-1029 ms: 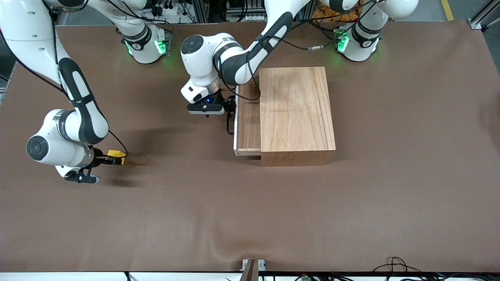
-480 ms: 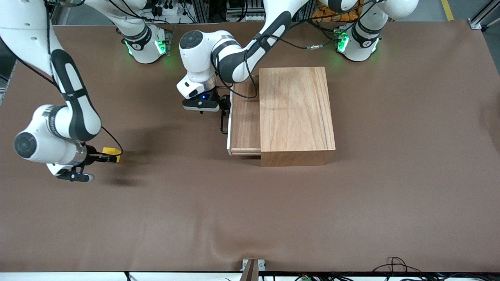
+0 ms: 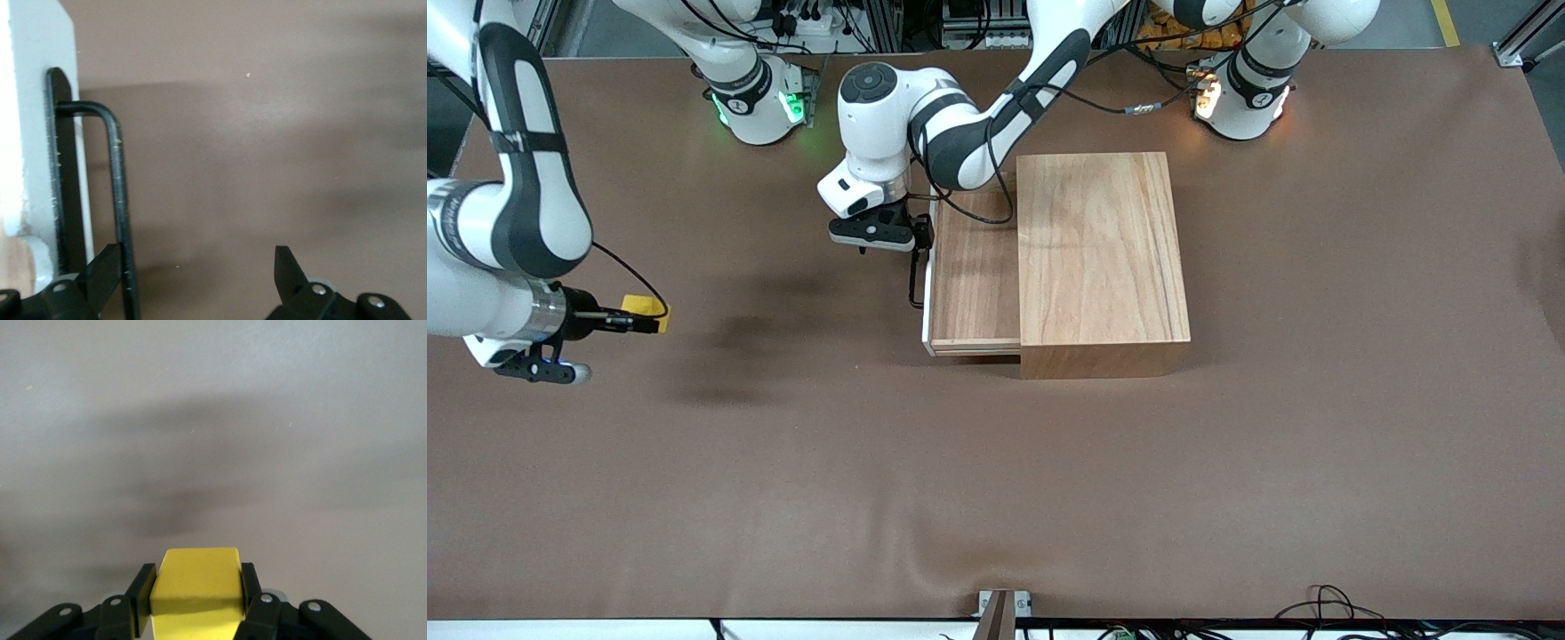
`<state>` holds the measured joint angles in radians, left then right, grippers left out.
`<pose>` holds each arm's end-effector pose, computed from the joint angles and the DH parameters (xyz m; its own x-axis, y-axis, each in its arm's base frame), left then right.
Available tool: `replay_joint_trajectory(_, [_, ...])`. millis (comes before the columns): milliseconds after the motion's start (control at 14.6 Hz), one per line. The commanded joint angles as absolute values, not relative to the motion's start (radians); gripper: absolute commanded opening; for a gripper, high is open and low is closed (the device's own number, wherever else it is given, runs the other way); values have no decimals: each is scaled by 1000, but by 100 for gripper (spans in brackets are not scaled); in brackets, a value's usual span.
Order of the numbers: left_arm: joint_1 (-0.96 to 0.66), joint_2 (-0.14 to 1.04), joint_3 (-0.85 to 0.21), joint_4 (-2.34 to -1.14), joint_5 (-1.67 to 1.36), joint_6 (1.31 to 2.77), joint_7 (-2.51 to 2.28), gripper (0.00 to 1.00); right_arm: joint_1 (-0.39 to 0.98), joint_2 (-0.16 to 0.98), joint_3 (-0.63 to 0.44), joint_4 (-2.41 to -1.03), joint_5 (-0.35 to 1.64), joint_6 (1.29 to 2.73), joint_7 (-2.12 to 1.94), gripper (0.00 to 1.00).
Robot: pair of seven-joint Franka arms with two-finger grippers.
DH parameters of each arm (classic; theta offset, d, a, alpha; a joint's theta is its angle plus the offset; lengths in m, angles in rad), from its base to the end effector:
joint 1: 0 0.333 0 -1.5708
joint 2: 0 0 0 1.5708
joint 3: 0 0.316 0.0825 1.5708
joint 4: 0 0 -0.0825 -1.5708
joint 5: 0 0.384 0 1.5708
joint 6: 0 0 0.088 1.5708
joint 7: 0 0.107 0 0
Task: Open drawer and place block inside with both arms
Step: 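Lift the yellow cube with the right gripper toward the open drawer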
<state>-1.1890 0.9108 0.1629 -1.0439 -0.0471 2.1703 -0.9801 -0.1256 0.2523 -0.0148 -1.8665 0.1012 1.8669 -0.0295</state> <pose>0.3698 -0.7051 0.3137 0.9774 -0.0852 0.1935 -0.1128 -0.9842 0.1367 0.5836 -0.0743 0.3635 0.9592 -0.1362 -0.2478 -0.1627 -0.9826 -0.0899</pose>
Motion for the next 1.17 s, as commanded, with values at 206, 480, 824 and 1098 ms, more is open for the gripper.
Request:
replay_joint_trajectory(206, [-1184, 928, 166, -1009, -75, 2315, -1035, 100, -127, 137, -3, -1864, 198, 1749, -9, 25])
replay_joint_trajectory(480, [-1181, 846, 163, -1015, -75, 2205, -1048, 100, -37, 112, -3, -1861, 210, 1741, 127, 25])
replay_joint_trajectory(824, [-1062, 703, 169, -1043, -86, 2100, -1036, 100, 55, 110, -2, -1856, 215, 1749, 291, 26])
replay_joint_trajectory(1098, [-953, 614, 173, -1054, -75, 1994, -1034, 100, 220, 127, -2, -1786, 216, 1753, 460, 26])
